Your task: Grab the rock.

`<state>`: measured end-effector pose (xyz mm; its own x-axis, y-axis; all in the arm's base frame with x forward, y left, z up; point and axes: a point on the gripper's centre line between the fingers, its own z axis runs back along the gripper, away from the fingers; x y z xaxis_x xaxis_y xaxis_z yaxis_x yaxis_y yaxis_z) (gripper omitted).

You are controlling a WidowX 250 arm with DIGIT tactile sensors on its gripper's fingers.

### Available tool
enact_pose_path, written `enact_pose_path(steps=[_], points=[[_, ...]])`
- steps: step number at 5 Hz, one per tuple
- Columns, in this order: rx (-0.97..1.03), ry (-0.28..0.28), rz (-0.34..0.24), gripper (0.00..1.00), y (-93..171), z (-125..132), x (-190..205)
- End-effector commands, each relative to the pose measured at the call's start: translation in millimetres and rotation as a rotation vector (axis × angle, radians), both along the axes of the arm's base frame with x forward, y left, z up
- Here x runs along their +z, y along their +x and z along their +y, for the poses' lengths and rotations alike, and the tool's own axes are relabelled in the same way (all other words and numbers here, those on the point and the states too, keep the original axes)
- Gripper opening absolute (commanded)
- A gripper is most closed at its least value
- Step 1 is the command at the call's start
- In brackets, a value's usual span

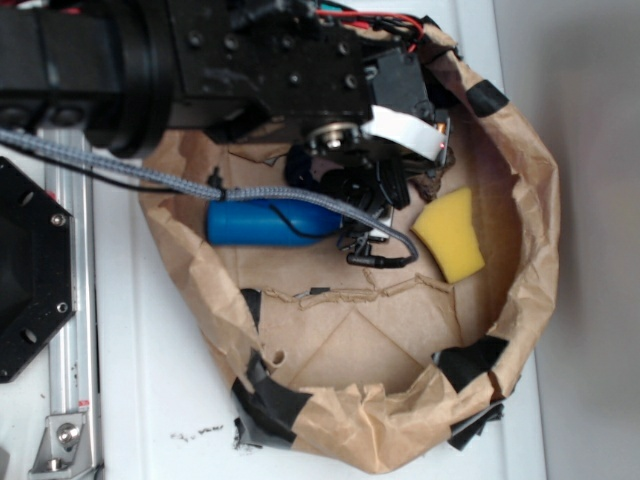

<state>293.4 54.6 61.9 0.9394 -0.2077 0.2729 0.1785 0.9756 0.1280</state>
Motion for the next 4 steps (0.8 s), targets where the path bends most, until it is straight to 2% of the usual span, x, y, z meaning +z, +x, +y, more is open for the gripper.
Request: enact_pose_path(steps=[1, 2, 3, 4], points=[[-0.090, -0.032, -0.125, 1.00, 23, -11, 25], [-0.193, 0.017, -0.077, 1.00, 30, -20, 5], [-0.192, 0.033, -0.043, 1.00, 32, -16, -10], [-0.190, 0.012, -0.023, 1.00, 37, -13, -18]])
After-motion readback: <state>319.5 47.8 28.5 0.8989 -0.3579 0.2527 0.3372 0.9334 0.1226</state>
